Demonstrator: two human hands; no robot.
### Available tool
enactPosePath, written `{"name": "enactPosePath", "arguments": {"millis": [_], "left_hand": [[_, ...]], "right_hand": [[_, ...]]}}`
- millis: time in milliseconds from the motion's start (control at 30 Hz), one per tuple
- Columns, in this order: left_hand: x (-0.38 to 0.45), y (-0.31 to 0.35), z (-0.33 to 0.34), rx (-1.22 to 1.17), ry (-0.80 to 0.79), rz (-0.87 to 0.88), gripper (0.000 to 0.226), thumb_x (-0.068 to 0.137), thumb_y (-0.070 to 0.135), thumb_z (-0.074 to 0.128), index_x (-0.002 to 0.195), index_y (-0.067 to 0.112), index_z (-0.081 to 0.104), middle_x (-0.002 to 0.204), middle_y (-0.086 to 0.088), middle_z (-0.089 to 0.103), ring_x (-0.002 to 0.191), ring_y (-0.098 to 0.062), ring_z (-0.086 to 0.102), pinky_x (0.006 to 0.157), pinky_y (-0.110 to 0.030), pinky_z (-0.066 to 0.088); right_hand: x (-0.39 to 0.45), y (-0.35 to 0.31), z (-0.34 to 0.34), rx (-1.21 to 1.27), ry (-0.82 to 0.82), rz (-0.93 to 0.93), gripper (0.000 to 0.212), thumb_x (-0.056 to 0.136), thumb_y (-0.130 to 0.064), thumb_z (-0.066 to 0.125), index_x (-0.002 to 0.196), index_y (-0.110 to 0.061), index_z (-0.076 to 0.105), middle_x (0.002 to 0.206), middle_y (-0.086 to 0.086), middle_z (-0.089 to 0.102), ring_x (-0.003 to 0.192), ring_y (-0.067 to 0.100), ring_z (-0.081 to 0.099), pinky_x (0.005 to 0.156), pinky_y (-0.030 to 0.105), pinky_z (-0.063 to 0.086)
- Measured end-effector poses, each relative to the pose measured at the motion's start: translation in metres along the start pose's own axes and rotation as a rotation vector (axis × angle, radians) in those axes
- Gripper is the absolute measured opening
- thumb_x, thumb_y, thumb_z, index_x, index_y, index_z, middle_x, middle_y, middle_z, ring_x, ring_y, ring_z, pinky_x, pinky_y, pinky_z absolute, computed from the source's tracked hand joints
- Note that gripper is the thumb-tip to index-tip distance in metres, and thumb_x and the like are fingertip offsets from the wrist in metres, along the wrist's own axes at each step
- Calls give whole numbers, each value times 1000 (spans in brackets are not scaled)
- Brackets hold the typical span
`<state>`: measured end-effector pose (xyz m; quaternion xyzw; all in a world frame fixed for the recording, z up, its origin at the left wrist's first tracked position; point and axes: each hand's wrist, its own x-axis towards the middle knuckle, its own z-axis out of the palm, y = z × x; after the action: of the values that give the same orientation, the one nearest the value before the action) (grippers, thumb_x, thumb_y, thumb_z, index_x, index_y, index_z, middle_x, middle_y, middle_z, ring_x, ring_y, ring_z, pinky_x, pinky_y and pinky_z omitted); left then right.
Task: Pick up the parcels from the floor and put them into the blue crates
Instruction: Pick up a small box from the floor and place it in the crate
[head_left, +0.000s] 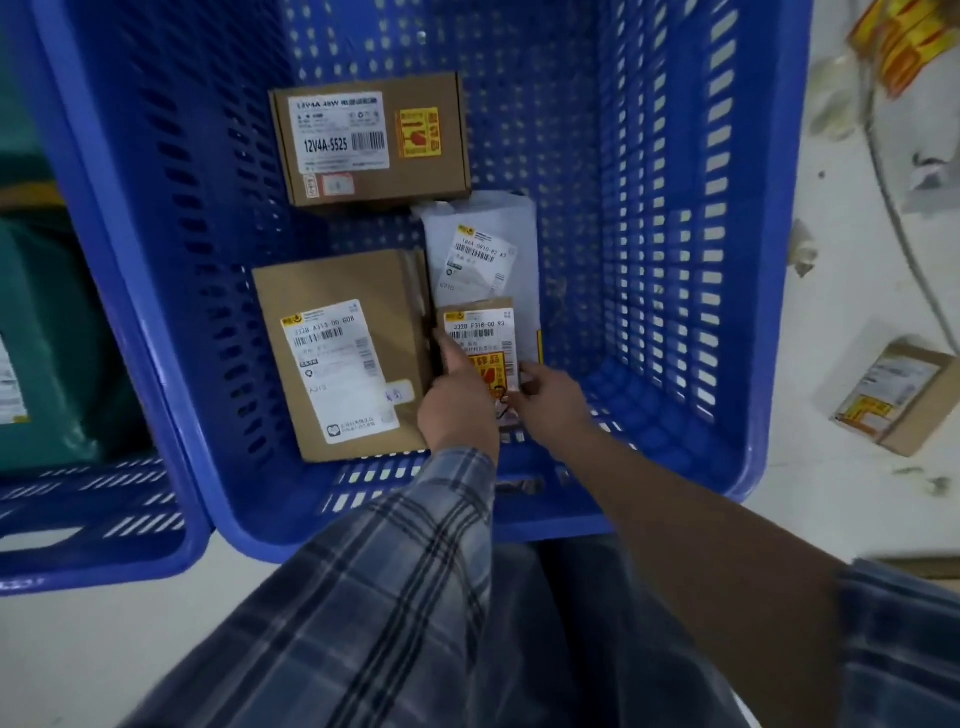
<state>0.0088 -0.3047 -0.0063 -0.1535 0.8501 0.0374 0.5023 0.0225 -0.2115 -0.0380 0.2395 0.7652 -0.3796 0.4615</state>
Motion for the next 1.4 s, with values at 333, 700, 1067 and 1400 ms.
{"name": "enactPosePath", "arguments": {"millis": [333, 700, 1067, 1400], "left_hand": [[5, -2, 5, -34, 9, 48, 82, 95, 8, 45, 144, -6, -20, 112, -16, 67, 99, -27, 67, 78, -35, 53], [-49, -12, -56, -947, -410, -194, 15, 97, 10, 48, 86, 1, 52, 52, -9, 58, 29, -12, 53, 32, -17, 44], [-102, 120, -124, -908, -49, 233, 20, 100, 9, 39, 91, 6, 57, 67, -8, 52, 56, -17, 48, 42, -21, 43], [-123, 215, -37, -549, 316, 437, 18, 97, 15, 40, 91, 11, 57, 78, -17, 58, 67, -28, 52, 65, -43, 50]], "right_hand": [[13, -9, -2, -203, -52, 103, 32, 95, -16, 41, 110, -6, 68, 105, 19, 68, 86, 28, 63, 66, 28, 45], [-106, -18, -105, 414, 149, -52, 31, 95, 2, 39, 81, -11, 64, 70, 3, 64, 60, 11, 63, 70, 34, 55], [-145, 80, -199, 1335, 366, 411, 5, 89, -7, 55, 86, -7, 59, 71, 10, 61, 58, 18, 57, 53, 23, 50], [-173, 255, -224, 1362, 372, 532, 9, 90, -7, 57, 81, -9, 59, 68, 8, 60, 57, 17, 56, 51, 22, 49]]}}
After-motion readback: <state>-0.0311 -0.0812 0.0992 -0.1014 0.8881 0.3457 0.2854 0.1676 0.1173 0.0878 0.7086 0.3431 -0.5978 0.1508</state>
